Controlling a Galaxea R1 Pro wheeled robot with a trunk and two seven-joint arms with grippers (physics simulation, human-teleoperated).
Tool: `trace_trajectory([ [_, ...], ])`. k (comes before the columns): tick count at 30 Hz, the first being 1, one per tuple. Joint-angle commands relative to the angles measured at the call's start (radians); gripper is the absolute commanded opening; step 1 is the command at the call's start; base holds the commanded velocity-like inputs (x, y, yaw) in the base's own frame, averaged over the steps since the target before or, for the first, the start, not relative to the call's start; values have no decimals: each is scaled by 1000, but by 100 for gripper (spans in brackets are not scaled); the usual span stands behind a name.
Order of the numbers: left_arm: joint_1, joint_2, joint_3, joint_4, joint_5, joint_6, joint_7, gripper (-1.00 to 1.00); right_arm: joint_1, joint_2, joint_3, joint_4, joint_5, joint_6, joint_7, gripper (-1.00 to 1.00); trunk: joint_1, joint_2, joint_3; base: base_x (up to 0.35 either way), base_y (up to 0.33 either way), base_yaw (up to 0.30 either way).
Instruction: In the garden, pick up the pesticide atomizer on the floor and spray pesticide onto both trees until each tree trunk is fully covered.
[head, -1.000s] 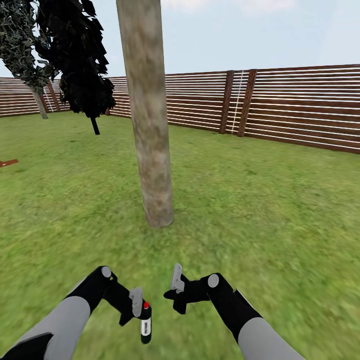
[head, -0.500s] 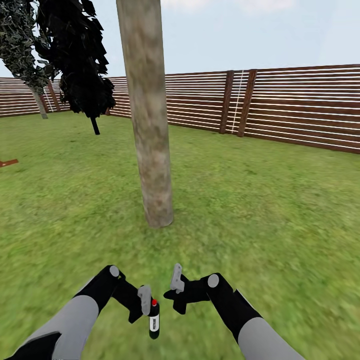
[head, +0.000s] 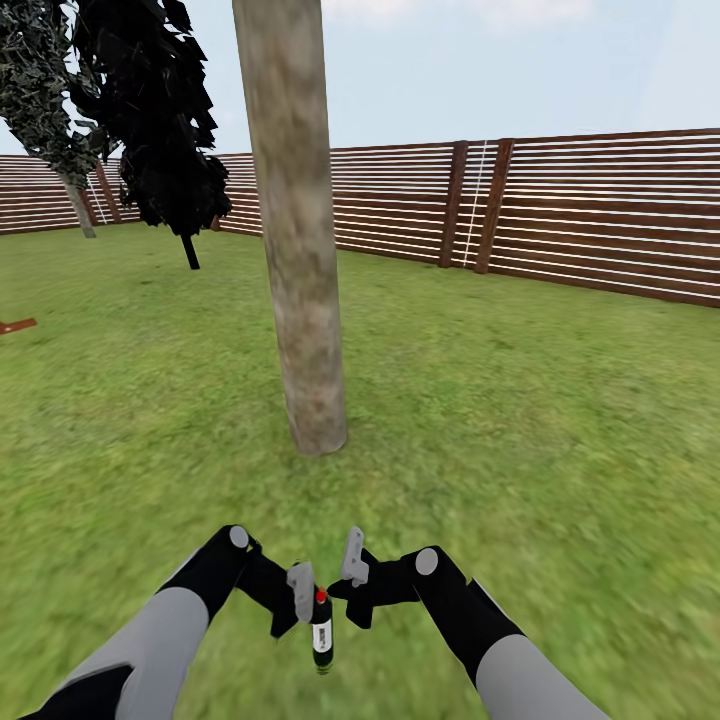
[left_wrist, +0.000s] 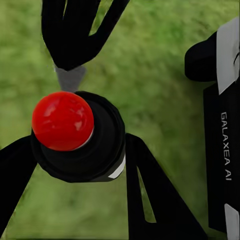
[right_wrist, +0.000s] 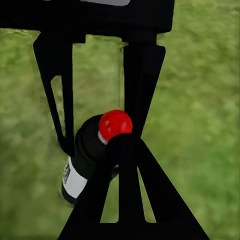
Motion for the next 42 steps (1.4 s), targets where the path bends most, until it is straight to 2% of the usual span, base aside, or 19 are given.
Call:
trace_trajectory([
  [1, 0, -2, 9, -11, -8, -11, -3, -100, 0, 0, -1, -1, 10, -9, 1, -100, 0, 0, -1, 0, 0, 0],
  [13, 4, -1, 10, -18, -10, -11, -4, -100, 0, 0, -1, -1, 10, -9, 1, -100, 0, 0, -1, 0, 0, 0],
  [16, 11, 10, 5, -18, -19, -11, -3, -100, 0, 0, -1, -1, 10, -9, 1, -100, 0, 0, -1, 0, 0, 0],
  [18, 14, 41, 3, -18, -21, -14, -3, -100, 0, 0, -1, -1, 10, -9, 1, -100, 0, 0, -1, 0, 0, 0],
  [24, 20, 205, 1, -11, -21, -23, -3, -100, 0, 0, -1, -1, 11, -10, 1, -100, 0, 0, -1, 0, 0, 0],
  [25, 22, 243, 1, -5, -21, -25, -3, -100, 0, 0, -1, -1, 12, -10, 1, 100, 0, 0, -1, 0, 0, 0],
  [26, 23, 268, 1, -2, -21, -26, -3, -100, 0, 0, -1, 0, 12, -10, 1, 100, 0, 0, -1, 0, 0, 0],
  [27, 28, 313, 4, 3, -20, -26, -1, -100, 0, 0, -3, 0, 12, -11, 1, 100, 0, 0, -1, 0, 0, 0],
  [29, 37, 343, 12, 3, -14, -24, 22, -100, 0, 0, -7, 2, 13, -11, -2, 100, 0, 0, -1, 0, 0, 0],
  [30, 41, 357, 20, 4, -10, -21, 67, -100, 0, -4, -8, 4, 14, -12, -6, 100, 0, 0, -1, 0, 0, 0],
  [31, 47, 365, 34, 9, -7, -18, 136, -100, 1, -27, -8, 6, 15, -12, -16, 100, 0, 0, -1, 0, 0, 0],
  [32, 54, 367, 58, 20, -3, -16, 219, -100, 2, -64, -8, 10, 14, -13, -43, 100, 0, 0, -1, 0, 0, 0],
  [34, 65, 363, 132, 80, 11, -14, 417, -100, 4, -146, -9, 59, 10, -14, -151, 100, 0, 0, -1, 0, 0, 0],
  [35, 67, 360, 176, 124, 24, -15, 517, -100, 5, -177, -13, 112, 9, -15, -225, 100, 0, 0, -1, 0, 0, 0],
  [36, 68, 359, 204, 159, 36, -16, 580, -100, 5, -192, -21, 157, 8, -15, -283, 100, 0, 0, -1, 0, 0, 0],
  [37, 68, 357, 232, 200, 52, -18, 646, -100, 5, -202, -38, 215, 8, -16, -354, 100, 0, 0, -1, 0, 0, 0],
  [39, 69, 345, 291, 281, 112, -23, 822, -100, 6, -214, -101, 383, 7, -22, -577, 100, 0, 0, -1, 0, 0, 0],
  [41, 69, 321, 324, 309, 205, -23, 967, -100, 6, -218, -178, 498, 3, -70, -817, 100, 0, 0, -1, 0, 0, 0],
  [42, 71, 308, 330, 323, 249, -22, 1013, -100, 8, -218, -229, 529, -5, -120, -923, 100, 0, 0, -1, 0, 0, 0],
])
